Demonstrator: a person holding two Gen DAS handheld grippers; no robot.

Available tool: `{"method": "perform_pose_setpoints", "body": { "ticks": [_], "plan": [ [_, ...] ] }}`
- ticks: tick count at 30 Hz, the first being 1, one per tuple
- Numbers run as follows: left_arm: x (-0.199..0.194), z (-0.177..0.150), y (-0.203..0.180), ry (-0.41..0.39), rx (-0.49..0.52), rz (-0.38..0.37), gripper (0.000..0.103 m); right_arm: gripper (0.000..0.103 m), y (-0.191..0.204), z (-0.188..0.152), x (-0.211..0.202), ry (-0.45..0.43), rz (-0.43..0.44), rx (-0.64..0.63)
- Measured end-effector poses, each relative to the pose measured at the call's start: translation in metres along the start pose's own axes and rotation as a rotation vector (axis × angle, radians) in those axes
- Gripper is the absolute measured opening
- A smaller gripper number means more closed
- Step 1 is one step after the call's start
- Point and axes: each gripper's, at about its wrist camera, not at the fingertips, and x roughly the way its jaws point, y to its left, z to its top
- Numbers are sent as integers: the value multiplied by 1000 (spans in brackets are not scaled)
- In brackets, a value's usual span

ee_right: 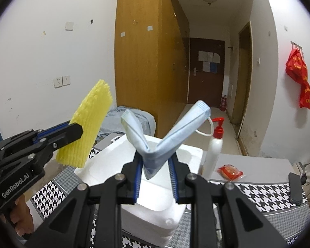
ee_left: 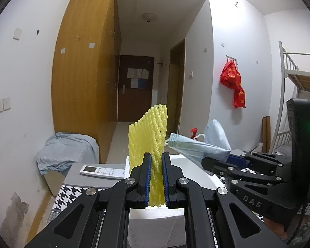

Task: Organize soft objects
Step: 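Carry the mask in the right gripper over the white foam box while the left holds the net, then open the right gripper to drop the blue mask into the foam box, then withdraw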

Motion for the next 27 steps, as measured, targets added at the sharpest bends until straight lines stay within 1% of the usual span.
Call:
{"method": "perform_pose_setpoints", "body": {
  "ticks": [5,7,8,10,11,13,16,20,26,27],
  "plan": [
    [0,1,3,0,-7,12,11,29,1,-1,13,35,26,-6],
    [0,1,6,-2,-14,16,11,40,0,-2,17,44,35,-2],
    [0,1,6,0,-17,18,11,42,2,-2,17,45,35,-1],
    [0,2,5,1,-19,23,11,51,2,-3,19,44,29,-3],
    [0,2,5,1,-21,25,11,54,1,-3,19,43,28,-3],
    [1,1,6,2,-26,27,11,65,1,-3,18,35,33,-2],
    [1,0,7,5,-30,32,11,77,1,-3,20,31,52,5],
    [2,-1,8,7,-34,34,11,79,-1,-4,20,38,87,27],
    [5,-1,7,14,-34,30,11,80,-3,-4,16,34,63,32],
    [6,0,6,15,-33,29,11,82,-4,-4,14,28,65,36]
  ]
}}
